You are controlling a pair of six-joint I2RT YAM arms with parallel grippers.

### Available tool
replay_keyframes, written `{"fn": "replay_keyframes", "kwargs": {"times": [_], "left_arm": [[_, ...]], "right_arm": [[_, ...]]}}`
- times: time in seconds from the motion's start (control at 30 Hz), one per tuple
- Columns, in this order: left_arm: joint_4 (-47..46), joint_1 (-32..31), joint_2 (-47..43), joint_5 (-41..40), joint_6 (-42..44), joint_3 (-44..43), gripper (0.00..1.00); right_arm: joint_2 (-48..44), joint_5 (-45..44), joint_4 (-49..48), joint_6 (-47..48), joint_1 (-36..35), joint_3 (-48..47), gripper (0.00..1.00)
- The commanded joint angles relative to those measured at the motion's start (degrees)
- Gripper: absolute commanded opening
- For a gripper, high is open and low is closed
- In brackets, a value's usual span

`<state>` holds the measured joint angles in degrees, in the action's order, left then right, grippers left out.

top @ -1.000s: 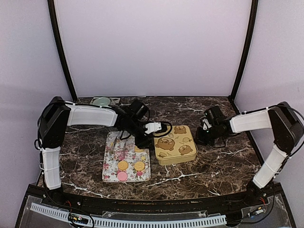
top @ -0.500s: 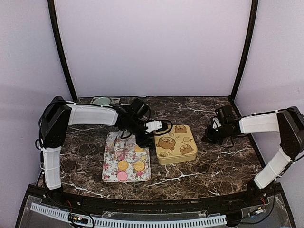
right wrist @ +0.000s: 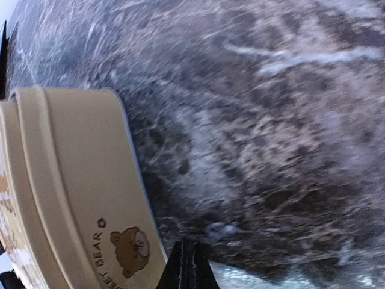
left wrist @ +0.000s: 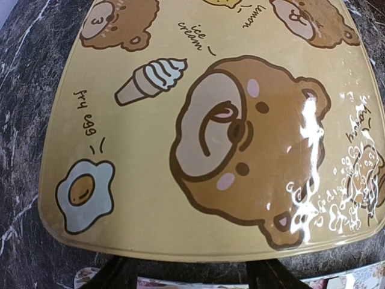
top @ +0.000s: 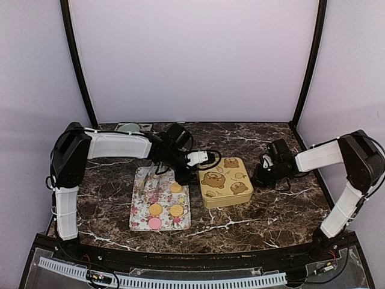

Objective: Pack the cookies
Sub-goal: Adjust the box lid on the packing box.

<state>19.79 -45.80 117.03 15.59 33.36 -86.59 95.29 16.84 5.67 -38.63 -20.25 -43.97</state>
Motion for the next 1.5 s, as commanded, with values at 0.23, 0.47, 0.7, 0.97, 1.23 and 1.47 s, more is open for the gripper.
{"fn": "replay_keyframes", "kwargs": {"times": [0.23,0.47,0.7,0.97,1.23,1.47], "left_arm": [[-0.3,-1.1,1.8,0.3,0.6,-1.4,0.63],[2.6,-1.1,1.7,1.2,0.9,-4.1,0.61],[4.4,-1.1,1.9,1.0,1.3,-5.5,0.61],[4.8,-1.1,1.9,1.1,0.8,-5.1,0.60],[4.3,-1.0,1.9,1.7,0.2,-4.6,0.60],[4.4,-1.0,1.9,2.3,0.3,-4.1,0.60]], "right_arm": [[-0.4,7.5,-6.7,-2.9,-4.4,1.3,0.00],[-2.4,8.2,-7.4,-3.1,-6.8,1.7,0.00],[-2.9,4.8,-4.1,-1.3,-6.7,1.5,0.00],[-12.0,-6.8,10.1,4.3,0.4,-2.7,0.08],[-16.2,2.1,2.5,1.3,-0.2,-0.3,0.37],[-9.9,4.9,-1.1,0.7,-4.3,-2.2,0.44]]}}
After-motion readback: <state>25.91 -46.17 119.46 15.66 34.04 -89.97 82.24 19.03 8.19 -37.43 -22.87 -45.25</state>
